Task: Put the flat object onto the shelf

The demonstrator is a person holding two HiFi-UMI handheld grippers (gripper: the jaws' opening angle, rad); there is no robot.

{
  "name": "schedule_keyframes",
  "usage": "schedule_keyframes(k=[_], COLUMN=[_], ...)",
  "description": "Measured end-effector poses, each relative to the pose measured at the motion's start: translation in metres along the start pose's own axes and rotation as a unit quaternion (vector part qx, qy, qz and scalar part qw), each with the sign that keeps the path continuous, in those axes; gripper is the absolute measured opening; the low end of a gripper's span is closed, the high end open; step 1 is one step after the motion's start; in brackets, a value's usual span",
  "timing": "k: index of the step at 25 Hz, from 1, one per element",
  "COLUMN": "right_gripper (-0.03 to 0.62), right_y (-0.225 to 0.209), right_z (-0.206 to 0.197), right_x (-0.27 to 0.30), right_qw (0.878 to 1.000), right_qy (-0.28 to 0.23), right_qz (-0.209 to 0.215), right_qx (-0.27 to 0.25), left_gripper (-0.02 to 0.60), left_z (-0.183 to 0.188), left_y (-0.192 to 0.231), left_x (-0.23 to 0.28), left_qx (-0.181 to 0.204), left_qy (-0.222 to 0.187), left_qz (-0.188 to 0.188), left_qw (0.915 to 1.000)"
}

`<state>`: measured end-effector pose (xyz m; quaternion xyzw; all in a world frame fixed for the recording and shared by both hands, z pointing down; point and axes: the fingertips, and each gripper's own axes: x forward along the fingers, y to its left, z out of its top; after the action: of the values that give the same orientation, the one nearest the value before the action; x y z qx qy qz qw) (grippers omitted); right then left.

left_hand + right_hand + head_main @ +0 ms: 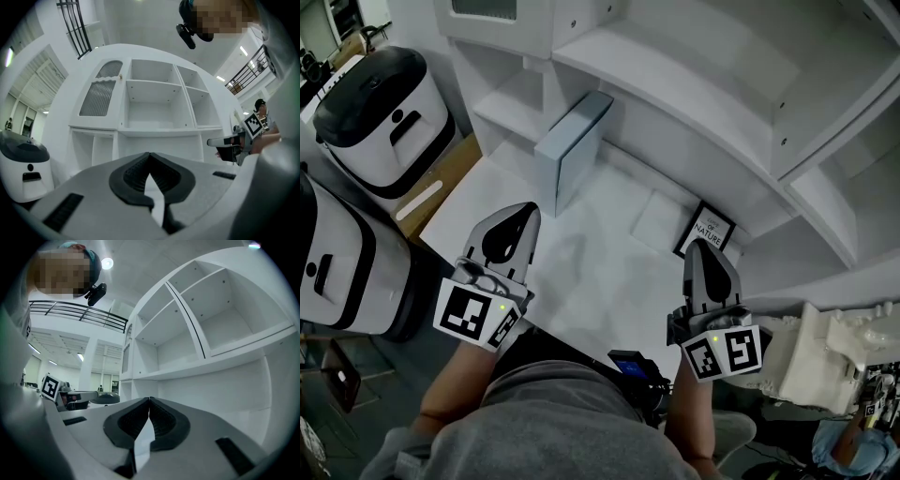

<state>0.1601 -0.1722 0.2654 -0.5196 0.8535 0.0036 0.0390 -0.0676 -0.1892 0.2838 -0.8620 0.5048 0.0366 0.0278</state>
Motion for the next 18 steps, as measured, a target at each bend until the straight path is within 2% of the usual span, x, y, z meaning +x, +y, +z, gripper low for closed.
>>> schedule_keyframes(k=[18], right_gripper=[0.028], right_y=[0.0095], right_z=[-0.0004], right_x=[-0.0044], right_qw=[1.000], right_qy=[0.006], right_qz=[0.011], right_qx=[-0.008], left_gripper=[0.006], left_z=[-0.0018], left_y=[-0.0017], left_x=[-0.0062], left_qx=[-0.001], left_qy=[0.006], left_qz=[0.001], left_qw=[1.0000])
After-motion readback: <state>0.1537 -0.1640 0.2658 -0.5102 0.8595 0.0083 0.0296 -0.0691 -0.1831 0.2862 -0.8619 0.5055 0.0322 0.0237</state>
